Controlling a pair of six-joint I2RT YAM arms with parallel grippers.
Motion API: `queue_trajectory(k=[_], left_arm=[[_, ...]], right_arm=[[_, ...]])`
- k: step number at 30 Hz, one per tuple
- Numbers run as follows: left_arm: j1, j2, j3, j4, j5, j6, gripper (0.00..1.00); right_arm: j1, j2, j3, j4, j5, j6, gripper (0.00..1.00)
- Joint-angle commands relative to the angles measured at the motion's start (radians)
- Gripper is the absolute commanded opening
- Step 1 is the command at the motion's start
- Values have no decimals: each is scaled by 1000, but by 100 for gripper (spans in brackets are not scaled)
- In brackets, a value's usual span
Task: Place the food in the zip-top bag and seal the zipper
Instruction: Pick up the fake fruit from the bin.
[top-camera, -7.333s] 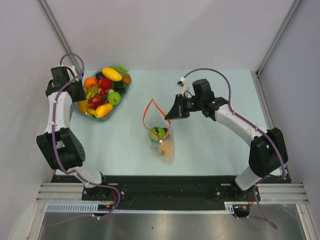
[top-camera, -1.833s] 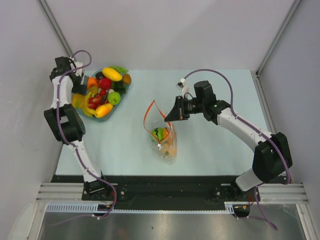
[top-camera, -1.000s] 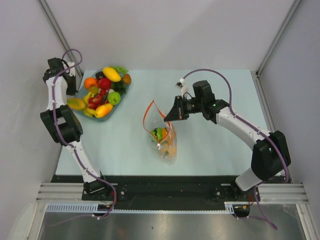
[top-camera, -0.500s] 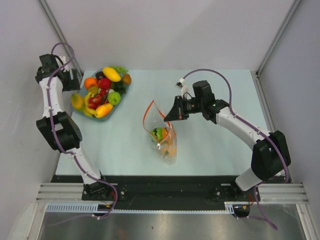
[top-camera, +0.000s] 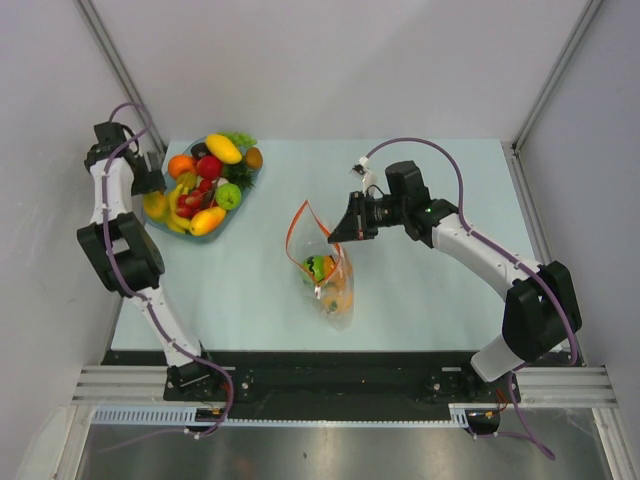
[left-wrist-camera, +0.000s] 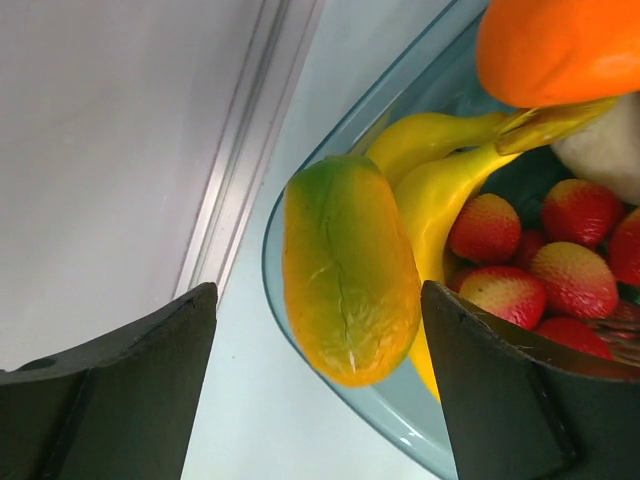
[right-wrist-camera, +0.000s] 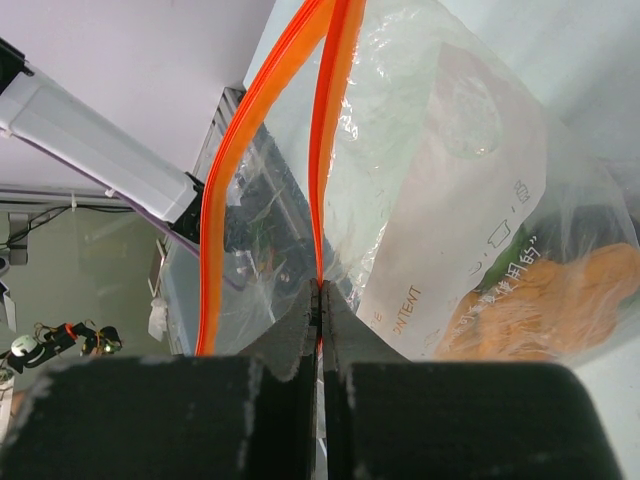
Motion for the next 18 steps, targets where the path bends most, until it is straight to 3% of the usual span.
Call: queue_trajectory(k=[1,8,14,17,18], left_arm=[[-16,32,25,29,-25,-28,85],[-27,63,16,31,-37,-37,77],[-23,40,48,-4,-25,-64,50],[-21,6,46,-4,-15,-66,46],[-21,-20,48,-4,-15,-64,40]], right_arm=[[5,12,30,29,2,-7,0],[5,23,31,35,-1,-1,0],[5,17,22,29,2,-7,0],[4,14,19,29,2,-7,0],[4,15,19,32,2,-7,0]])
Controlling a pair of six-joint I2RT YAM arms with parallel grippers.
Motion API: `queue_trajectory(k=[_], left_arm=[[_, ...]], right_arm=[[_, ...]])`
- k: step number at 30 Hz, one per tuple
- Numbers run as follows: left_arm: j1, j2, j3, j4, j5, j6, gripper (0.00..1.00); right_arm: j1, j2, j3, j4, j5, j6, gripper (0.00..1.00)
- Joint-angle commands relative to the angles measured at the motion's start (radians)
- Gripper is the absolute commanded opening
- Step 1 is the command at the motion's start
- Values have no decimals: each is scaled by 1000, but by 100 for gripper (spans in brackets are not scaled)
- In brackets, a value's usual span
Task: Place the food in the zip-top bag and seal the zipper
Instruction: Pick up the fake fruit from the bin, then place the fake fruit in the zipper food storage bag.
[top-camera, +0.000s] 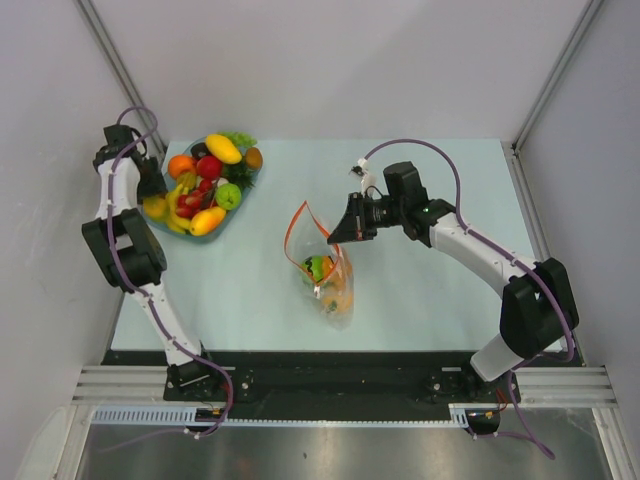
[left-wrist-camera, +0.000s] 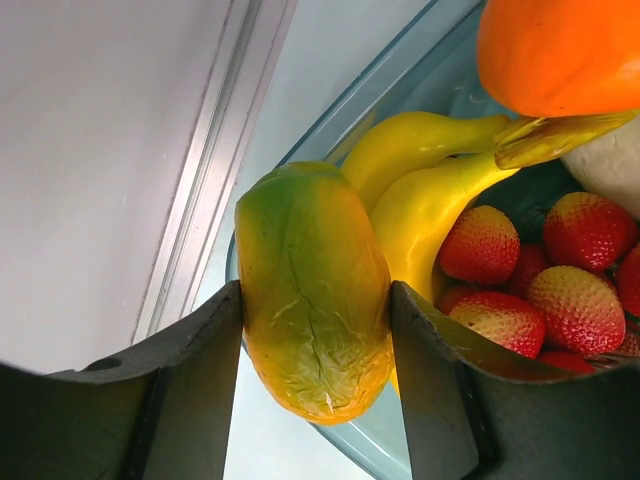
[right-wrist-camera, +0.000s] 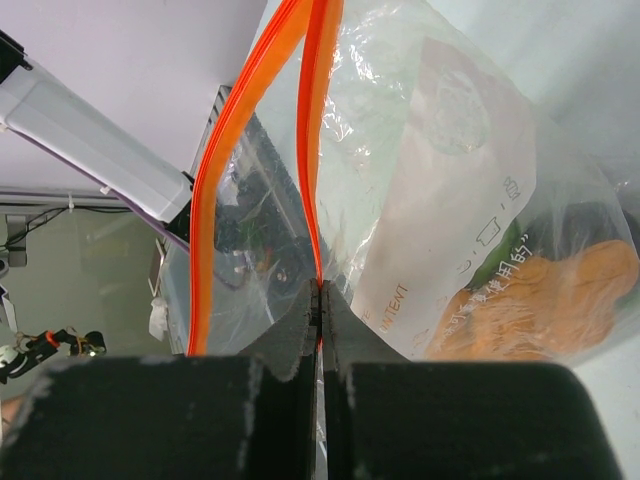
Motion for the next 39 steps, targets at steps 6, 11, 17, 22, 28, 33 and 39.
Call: queue_trajectory(k=[6,11,17,22,28,33,39], left_arm=[[-2,-178,54,-5,51,-20,19],[-74,-309,53,-59,193,-2,11],[-305,-579,-116,-39,453,-57,13],[-569,-713,-295,-8,574,-172,15],[-773,-756,-466,44,687,-246,17],[-841,-755,-558,70,674,-298,19],[-847,-764,-592,52,618,-312,37]], right_arm=[[5,-8,20,36,-1,-1,0],[4,-12,20,34,-1,-3,0],[-10,-28,22,25,4,-3,0],[-10,-43,23,22,7,-1,0],[-12,-57,22,20,5,3,0],[-15,-70,20,25,-4,12,0],[-25,-75,20,31,-16,19,0]])
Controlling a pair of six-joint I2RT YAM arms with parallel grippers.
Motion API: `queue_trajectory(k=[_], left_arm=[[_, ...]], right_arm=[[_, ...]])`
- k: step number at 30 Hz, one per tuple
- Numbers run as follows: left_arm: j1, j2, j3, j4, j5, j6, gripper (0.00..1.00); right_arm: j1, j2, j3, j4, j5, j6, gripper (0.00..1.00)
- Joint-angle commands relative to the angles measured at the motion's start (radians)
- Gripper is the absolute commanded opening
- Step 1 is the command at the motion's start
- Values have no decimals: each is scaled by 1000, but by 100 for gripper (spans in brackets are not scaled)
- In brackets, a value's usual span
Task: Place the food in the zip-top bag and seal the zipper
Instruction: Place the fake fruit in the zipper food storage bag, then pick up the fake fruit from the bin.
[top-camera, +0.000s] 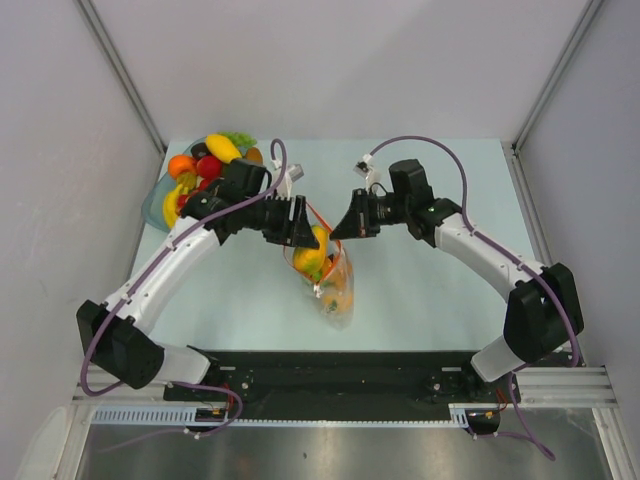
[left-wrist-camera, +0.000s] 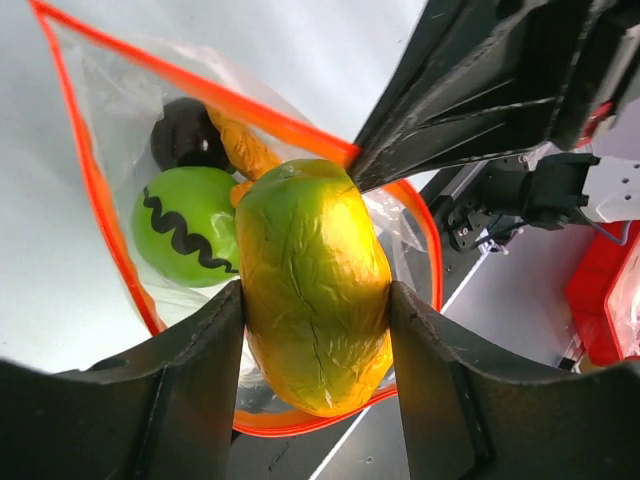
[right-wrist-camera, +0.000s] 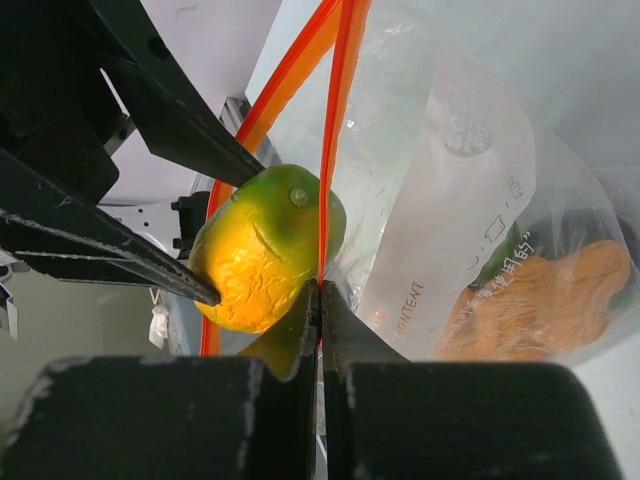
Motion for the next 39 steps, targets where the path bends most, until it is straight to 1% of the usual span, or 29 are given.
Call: queue_trajectory(k=[1,2,3,5,6,7,8,9,10,12,13,15,16,18,19,21,22,25,26,28,29,32,33,34,37,39], left_arm=[[-5,-27,8,6,-30,-34,41],[-2,-30,24,1,-44,-32,50],[1,-35,33,-8,-55,-24,60],[18,-44,66,-22,-79,-18,75],[29,-47,79,-30,-81,-11,89],[53,-50,93,-31,-96,-10,98],[73,-52,114,-31,-96,-6,100],[96,-52,123,-27,-96,0,100],[150,-44,133,-27,-93,14,100],[220,-29,174,-31,-105,42,100],[303,-20,183,-28,-99,49,100],[377,23,237,-34,-107,103,100],[429,43,260,-39,-134,129,100],[471,89,323,-50,-200,213,100],[527,102,338,-47,-214,244,99],[578,134,357,-31,-230,273,99],[624,148,361,-28,-230,299,98],[667,224,393,-53,-220,377,92],[670,241,409,-63,-225,437,88],[676,290,418,-83,-230,489,82],[678,306,429,-88,-234,521,76],[681,359,446,-90,-257,555,66],[683,375,446,-85,-259,563,64],[681,382,447,-83,-260,581,60],[681,405,444,-91,-248,603,53],[681,418,443,-97,-236,611,53]], right_arm=[[-13,-47,19,24,-19,15,0],[-13,-45,17,24,-21,14,0],[-16,-48,17,26,-21,14,0],[-22,-53,14,24,-28,12,0],[-23,-54,14,24,-33,9,0],[-27,-60,14,24,-37,3,0],[-30,-62,13,20,-39,-2,0],[-31,-63,13,15,-43,-6,0],[-33,-65,11,9,-47,-15,0],[-42,-65,10,6,-54,-17,0],[-46,-63,10,1,-56,-20,0],[-51,-66,7,-3,-56,-25,0],[-53,-69,5,-3,-56,-28,0],[-53,-71,2,-5,-54,-32,0],[-53,-73,2,-8,-54,-34,0],[-53,-73,2,-9,-51,-37,0],[-53,-71,1,-9,-50,-37,0],[-53,-71,-6,-6,-47,-36,0],[-51,-68,-7,-5,-47,-35,0],[-53,-66,-7,-5,-47,-34,0],[-53,-65,-7,-3,-45,-34,0],[-53,-62,-6,-11,-45,-39,0],[-53,-60,-4,-12,-45,-42,0],[-51,-57,-3,-16,-44,-42,0],[-51,-54,0,-19,-42,-43,0],[-51,-50,-1,-19,-40,-43,0]])
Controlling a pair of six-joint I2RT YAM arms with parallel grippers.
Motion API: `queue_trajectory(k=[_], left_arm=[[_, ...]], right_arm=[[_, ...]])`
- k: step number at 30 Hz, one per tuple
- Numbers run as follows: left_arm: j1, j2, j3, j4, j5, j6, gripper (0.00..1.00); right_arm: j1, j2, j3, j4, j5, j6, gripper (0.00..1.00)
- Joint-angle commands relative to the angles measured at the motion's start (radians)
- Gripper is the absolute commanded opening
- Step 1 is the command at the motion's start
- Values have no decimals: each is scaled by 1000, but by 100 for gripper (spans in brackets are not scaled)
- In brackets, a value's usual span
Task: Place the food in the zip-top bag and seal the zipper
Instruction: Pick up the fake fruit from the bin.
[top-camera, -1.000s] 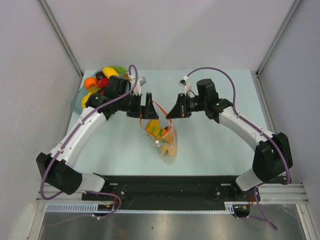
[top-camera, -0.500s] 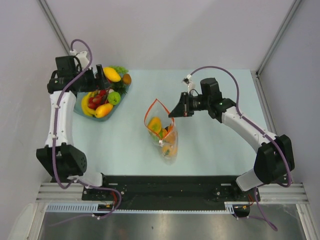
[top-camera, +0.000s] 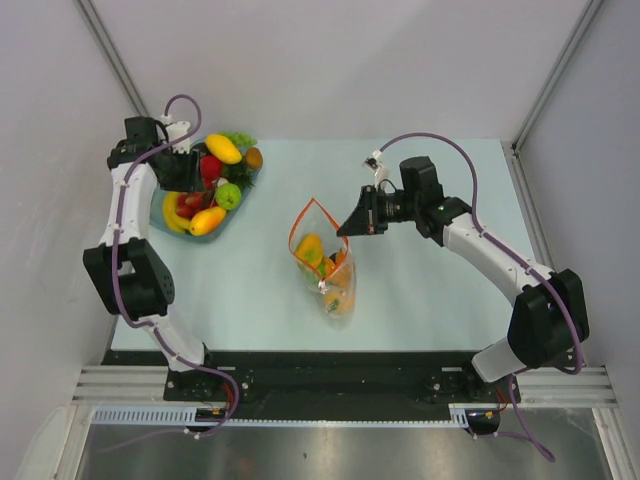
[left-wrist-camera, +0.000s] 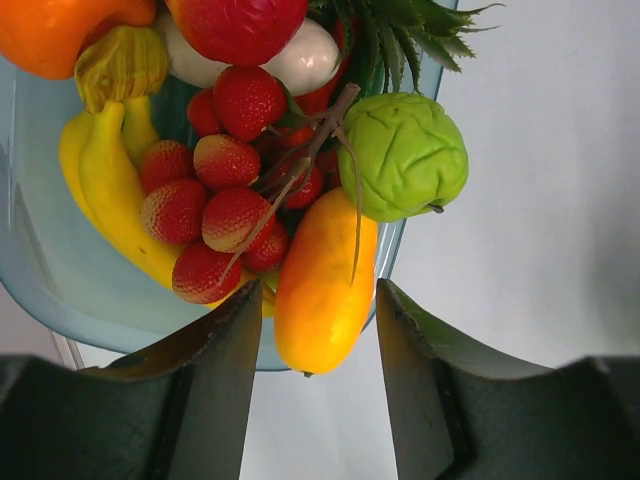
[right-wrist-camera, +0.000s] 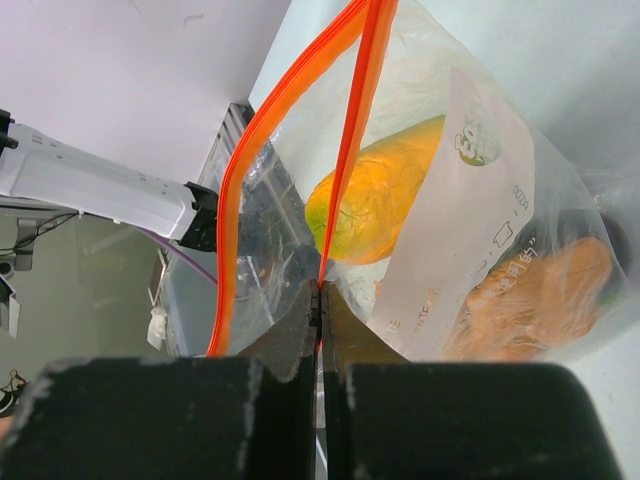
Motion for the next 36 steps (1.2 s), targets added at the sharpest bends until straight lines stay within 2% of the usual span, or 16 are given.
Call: queue_trajectory(k=[1,9,12,15,20,27,36], left_arm=[[2,15,48,-10,18,74,53],[-11,49,63,4,64,55,53],[-38,41,80,30,83,50,57],[-119,49,122,73,18,54,66],[-259,150,306,117,-108,30,73],[-320,374,569,148,-202,-13,75],[-336,448,498,291,-303,18,77]], right_arm=[[2,-10,8,2,-5,-17,0],[8,7,22,0,-3,-16,0],[8,12,23,-1,3,-19,0],[12,21,28,0,3,-16,0],[15,33,38,-5,2,-14,0],[12,29,41,-26,6,-28,0],[6,46,41,-31,-2,-31,0]])
